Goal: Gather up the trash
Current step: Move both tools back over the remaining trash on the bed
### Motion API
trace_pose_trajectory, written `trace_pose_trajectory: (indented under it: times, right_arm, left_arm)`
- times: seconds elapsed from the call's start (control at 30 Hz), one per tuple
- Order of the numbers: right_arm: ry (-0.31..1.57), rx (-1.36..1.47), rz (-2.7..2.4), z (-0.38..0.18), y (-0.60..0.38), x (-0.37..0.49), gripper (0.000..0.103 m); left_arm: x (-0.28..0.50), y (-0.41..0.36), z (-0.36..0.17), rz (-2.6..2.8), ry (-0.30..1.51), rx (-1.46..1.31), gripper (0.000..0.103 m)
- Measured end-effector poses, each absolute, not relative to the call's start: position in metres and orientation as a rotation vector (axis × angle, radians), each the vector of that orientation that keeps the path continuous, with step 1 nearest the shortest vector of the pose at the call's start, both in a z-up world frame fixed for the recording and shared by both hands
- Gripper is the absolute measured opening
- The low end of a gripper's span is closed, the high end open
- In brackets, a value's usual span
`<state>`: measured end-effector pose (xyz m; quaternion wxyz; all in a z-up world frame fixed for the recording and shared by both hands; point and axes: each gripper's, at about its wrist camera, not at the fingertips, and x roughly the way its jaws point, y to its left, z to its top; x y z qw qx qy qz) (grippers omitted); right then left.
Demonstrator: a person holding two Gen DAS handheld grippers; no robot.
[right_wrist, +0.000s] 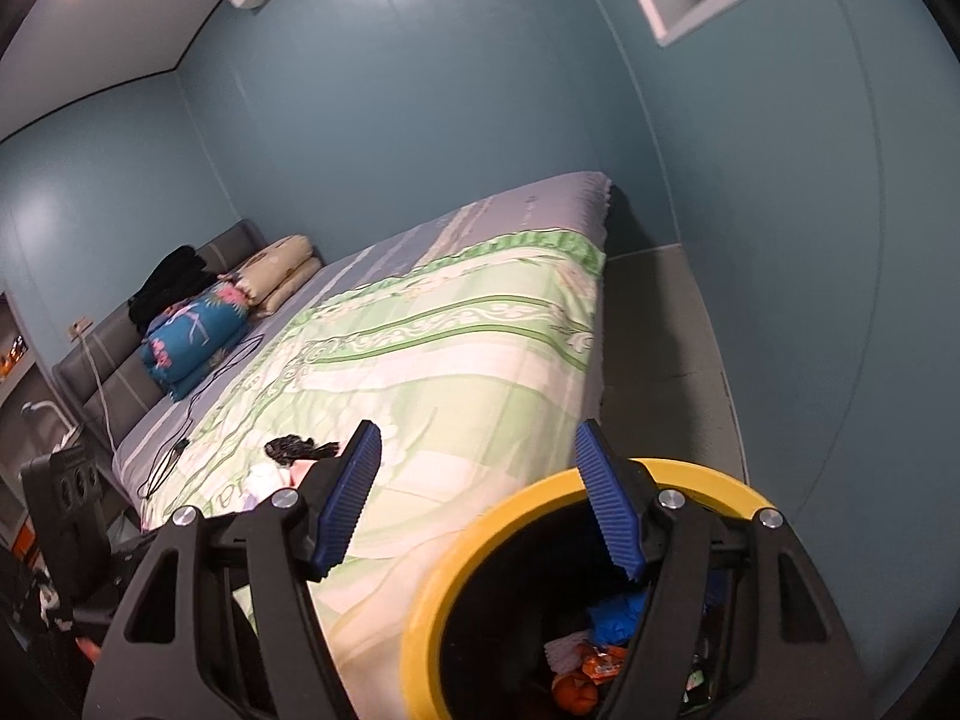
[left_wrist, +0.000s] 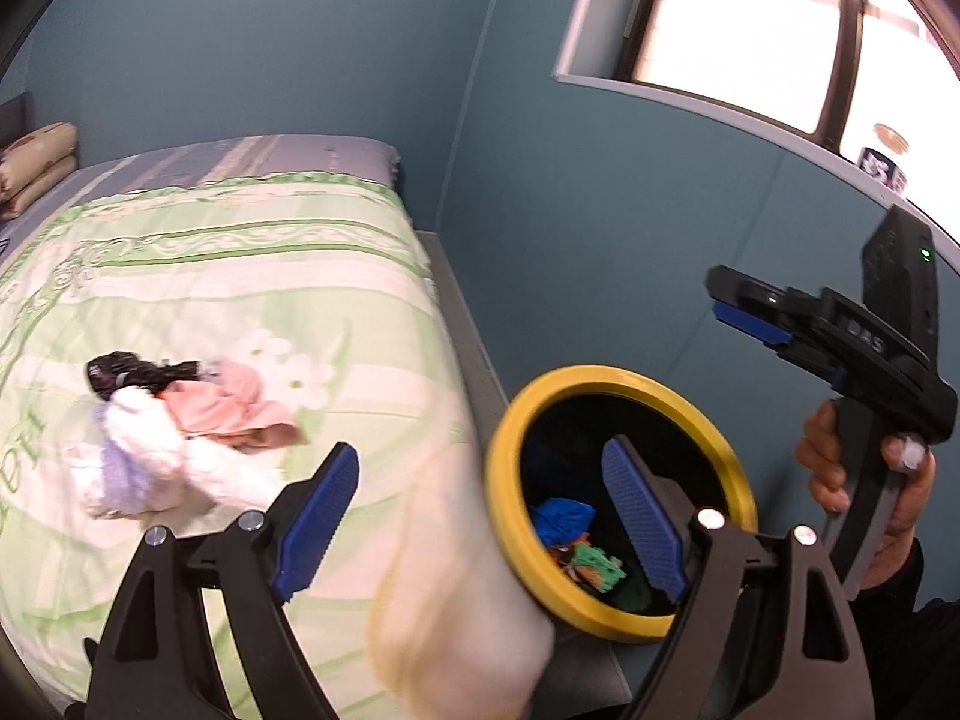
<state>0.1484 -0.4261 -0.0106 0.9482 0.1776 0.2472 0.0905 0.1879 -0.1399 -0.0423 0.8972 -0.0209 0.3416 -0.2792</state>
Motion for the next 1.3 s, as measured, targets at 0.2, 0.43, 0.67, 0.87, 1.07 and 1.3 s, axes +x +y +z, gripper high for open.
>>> trace_pose_trajectory:
  times: [0.2, 0.43, 0.67, 0.87, 1.07, 1.3]
  right_arm:
    - [0.517, 0.314, 0.247, -0.006, -0.395, 0.157, 0.064]
    - [0.544, 0.264, 0.316, -0.007, -0.353, 0.17, 0.064]
    - [0.588, 0.18, 0.39, -0.018, -0.299, 0.193, 0.07]
    - [0.655, 0.115, 0.467, -0.038, -0.248, 0.216, 0.07]
    - [0.726, 0.037, 0.511, -0.06, -0.208, 0.233, 0.069]
    - [0.78, -0.065, 0.513, -0.085, -0.18, 0.249, 0.069]
  left_arm:
    - [0.192, -0.105, -0.039, -0.504, 0.685, -0.061, 0.08]
    - [0.208, -0.049, -0.03, -0.381, 0.642, -0.107, 0.08]
    - [0.233, 0.014, -0.027, -0.257, 0.625, -0.187, 0.084]
    - [0.262, 0.058, -0.04, -0.174, 0.654, -0.233, 0.085]
    - [0.292, 0.088, -0.063, -0.148, 0.707, -0.29, 0.09]
    - [0.327, 0.1, -0.095, -0.131, 0.775, -0.321, 0.091]
